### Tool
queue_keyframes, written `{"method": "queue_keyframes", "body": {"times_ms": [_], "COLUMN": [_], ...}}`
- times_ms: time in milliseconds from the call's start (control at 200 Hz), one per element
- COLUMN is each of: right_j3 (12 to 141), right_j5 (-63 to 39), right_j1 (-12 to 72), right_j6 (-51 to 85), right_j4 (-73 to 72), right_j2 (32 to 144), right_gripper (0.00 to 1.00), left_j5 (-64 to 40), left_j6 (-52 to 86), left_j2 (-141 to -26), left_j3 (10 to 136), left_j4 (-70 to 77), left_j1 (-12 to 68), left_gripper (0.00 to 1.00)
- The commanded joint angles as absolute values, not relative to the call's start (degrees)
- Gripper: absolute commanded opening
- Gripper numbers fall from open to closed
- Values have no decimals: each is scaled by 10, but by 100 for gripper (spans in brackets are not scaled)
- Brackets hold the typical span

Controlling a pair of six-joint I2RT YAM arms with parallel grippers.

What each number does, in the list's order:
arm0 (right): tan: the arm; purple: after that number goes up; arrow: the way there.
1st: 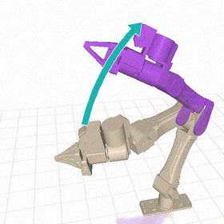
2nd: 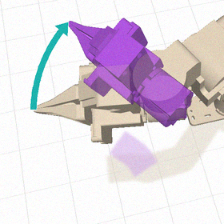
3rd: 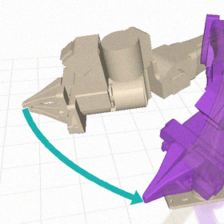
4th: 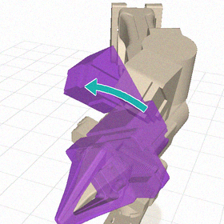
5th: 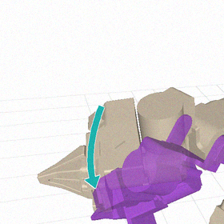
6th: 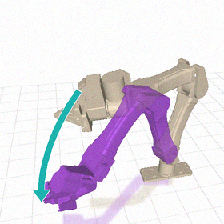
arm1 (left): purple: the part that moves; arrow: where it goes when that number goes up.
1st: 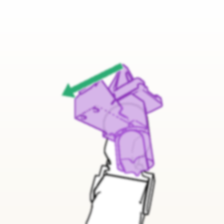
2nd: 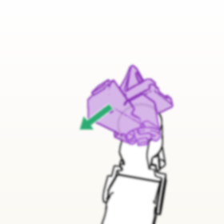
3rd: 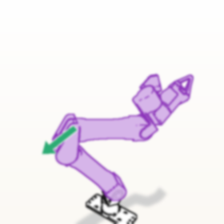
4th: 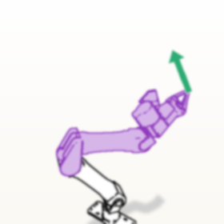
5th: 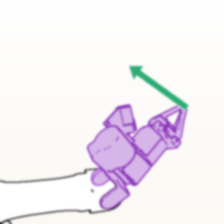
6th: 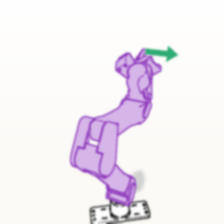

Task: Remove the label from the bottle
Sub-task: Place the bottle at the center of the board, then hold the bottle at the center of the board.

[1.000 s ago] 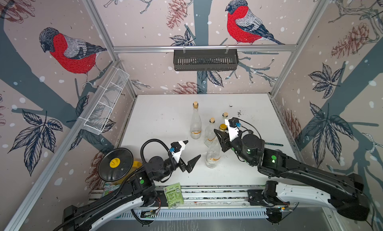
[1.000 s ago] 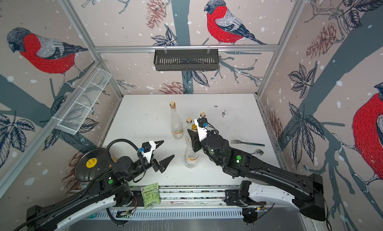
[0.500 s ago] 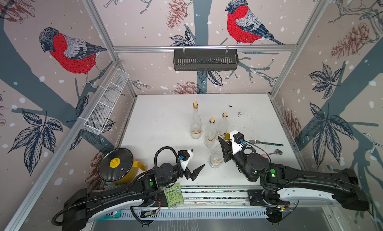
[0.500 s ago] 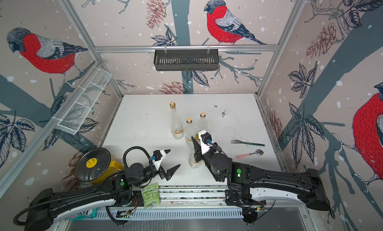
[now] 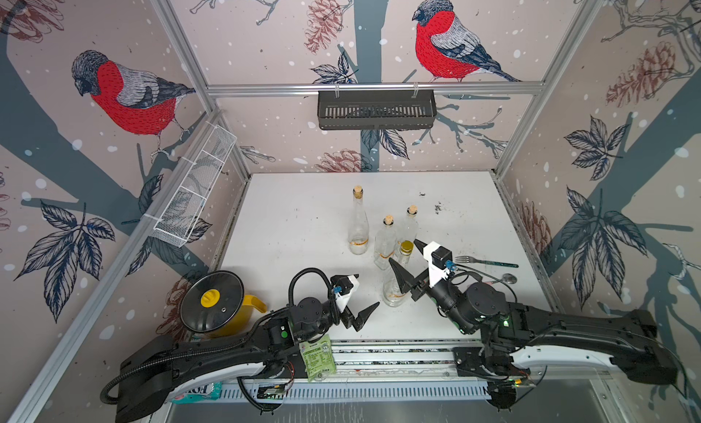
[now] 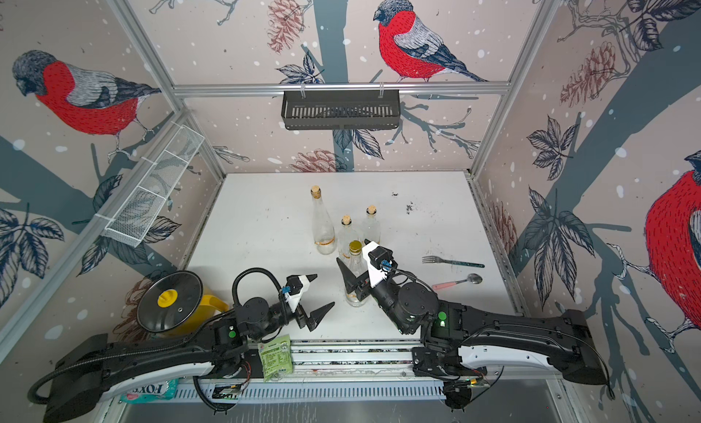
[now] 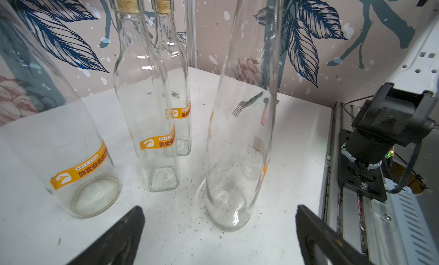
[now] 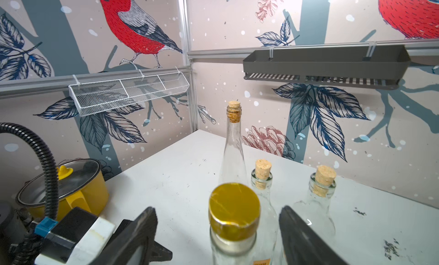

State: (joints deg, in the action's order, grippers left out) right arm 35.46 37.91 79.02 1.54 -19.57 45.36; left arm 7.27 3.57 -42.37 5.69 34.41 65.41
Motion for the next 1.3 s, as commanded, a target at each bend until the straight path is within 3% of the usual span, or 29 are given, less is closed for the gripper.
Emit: {"method": "queue_keyframes", "body": {"times_ms": [0,205,315,465,580,960,1131,1296], "right_j3": [360,357,347,346,357,303,289,281], "right_j5": [208,-186,-279,-326,-330,-272,-140,19], "right_j1": [731,503,456,442,442,458,521,568], "right_j6": [19,48,36,12,-9,-16,-14,39], "right_j4": [-167,-121,-136,-158,-147,-220,-231,-255], "right_j2": [434,405,419,463,500,486,470,462], "right_gripper": [89,97,97,95,90,48,35,16], "left_j5": [34,7,3,-4,-5,-9,-6,16], "left_j6": [24,20,16,9,6,0,-2,-7], "left_j2": [-426,-440,-442,-449,-455,-485,-507,-530], "left_j3": [59,61,61,60,50,46,41,39], "left_j4": [381,381,385,382,398,431,467,492], "left_j1": [655,656,656,656,656,656,657,664], "left_gripper": [99,98,98,98,98,92,90,85]}}
